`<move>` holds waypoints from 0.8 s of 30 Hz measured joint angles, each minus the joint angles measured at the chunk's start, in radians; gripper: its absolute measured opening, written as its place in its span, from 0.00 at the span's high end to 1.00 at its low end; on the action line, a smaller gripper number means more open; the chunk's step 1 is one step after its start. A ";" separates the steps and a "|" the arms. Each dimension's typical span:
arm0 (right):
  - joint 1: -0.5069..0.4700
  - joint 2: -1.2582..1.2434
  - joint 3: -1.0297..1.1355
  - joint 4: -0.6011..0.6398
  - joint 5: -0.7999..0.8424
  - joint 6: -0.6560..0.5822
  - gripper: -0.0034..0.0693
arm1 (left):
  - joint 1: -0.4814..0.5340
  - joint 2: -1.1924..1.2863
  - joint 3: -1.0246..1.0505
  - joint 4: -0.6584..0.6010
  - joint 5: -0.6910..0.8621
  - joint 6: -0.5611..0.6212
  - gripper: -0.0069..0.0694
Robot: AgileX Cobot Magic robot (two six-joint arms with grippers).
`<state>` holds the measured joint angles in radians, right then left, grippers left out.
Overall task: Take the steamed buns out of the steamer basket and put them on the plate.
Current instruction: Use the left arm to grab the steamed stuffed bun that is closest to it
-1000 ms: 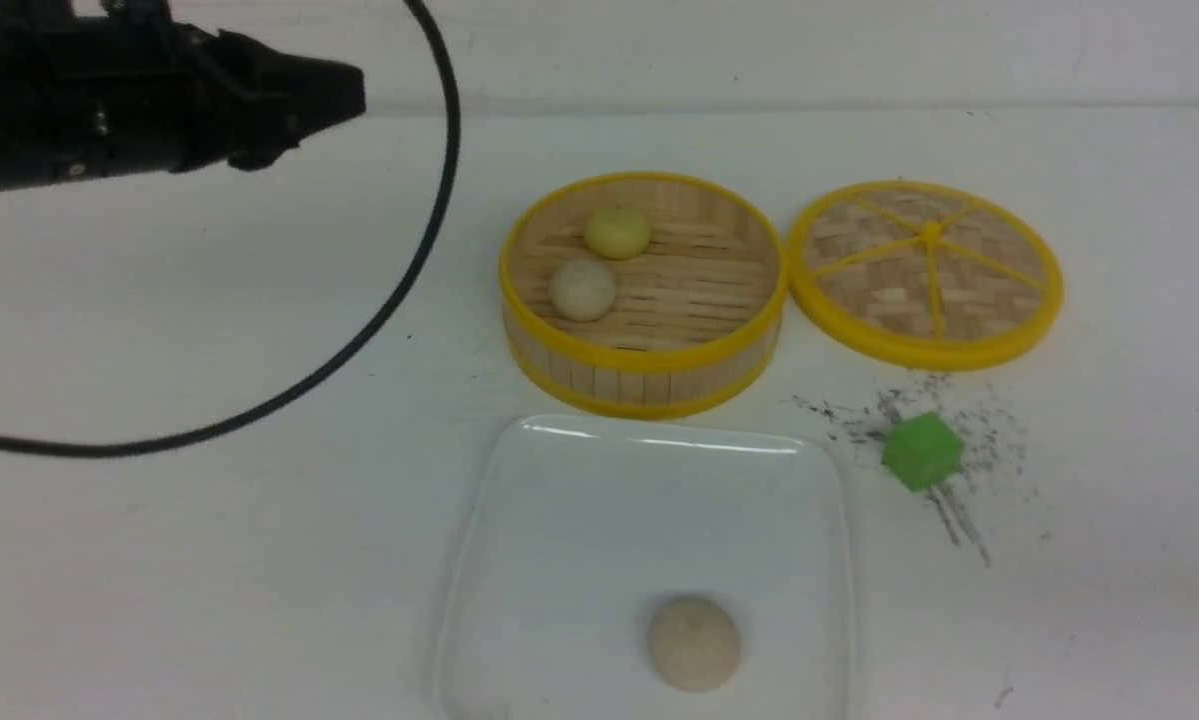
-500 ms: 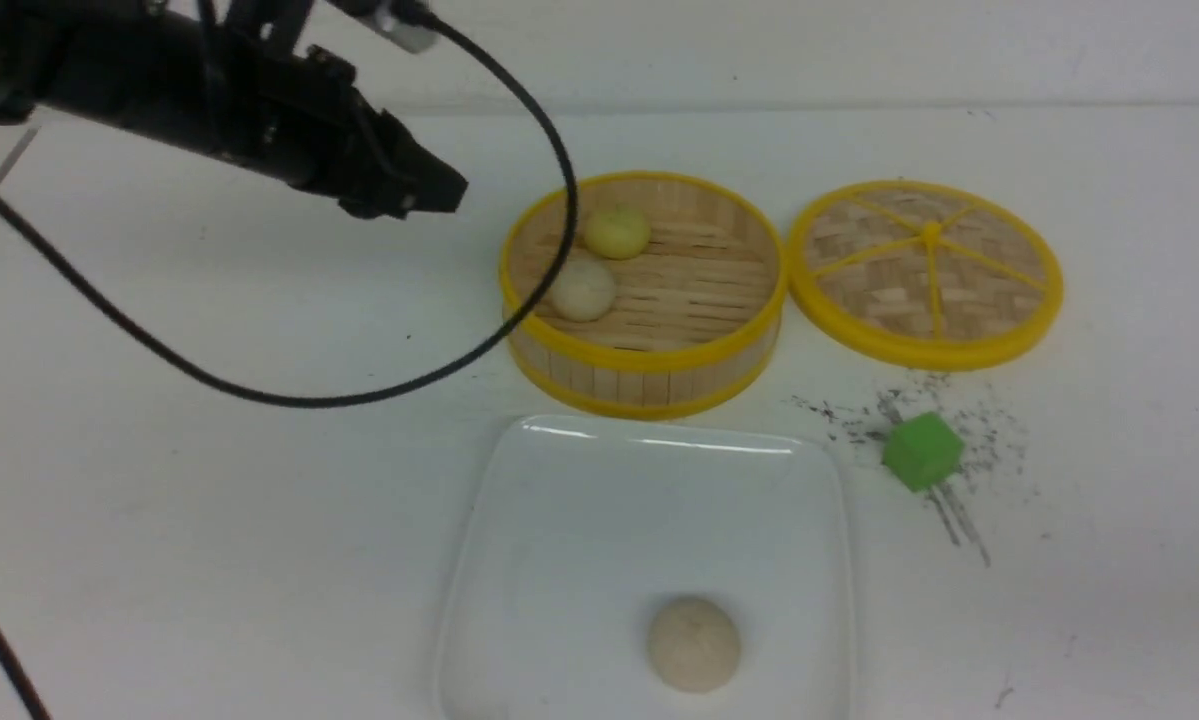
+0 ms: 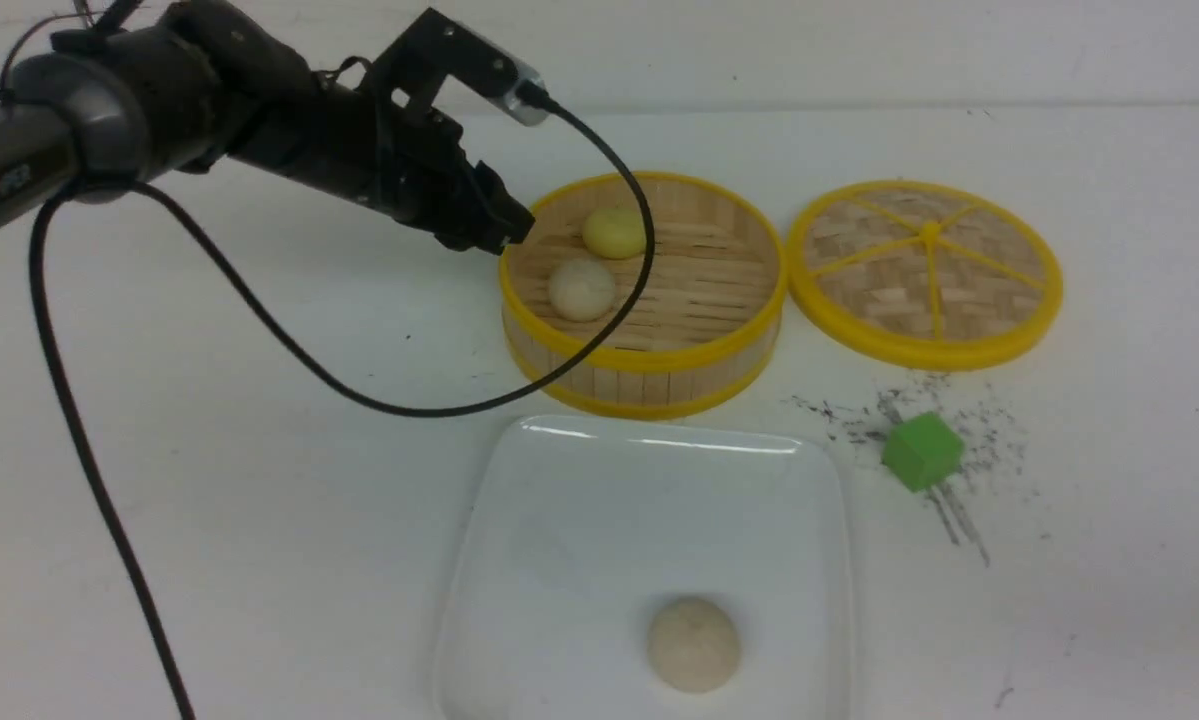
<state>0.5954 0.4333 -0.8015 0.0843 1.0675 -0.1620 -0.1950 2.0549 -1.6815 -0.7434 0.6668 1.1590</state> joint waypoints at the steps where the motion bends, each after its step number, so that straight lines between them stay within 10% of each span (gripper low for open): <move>1: 0.000 0.000 0.000 0.000 0.000 0.000 0.32 | 0.000 0.000 -0.003 0.000 0.000 -0.002 0.53; 24: 0.000 0.000 0.000 -0.004 0.004 0.000 0.32 | -0.077 0.115 -0.109 0.039 0.012 0.017 0.53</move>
<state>0.5954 0.4333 -0.8015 0.0804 1.0710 -0.1620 -0.2715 2.1701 -1.7902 -0.7049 0.6785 1.1756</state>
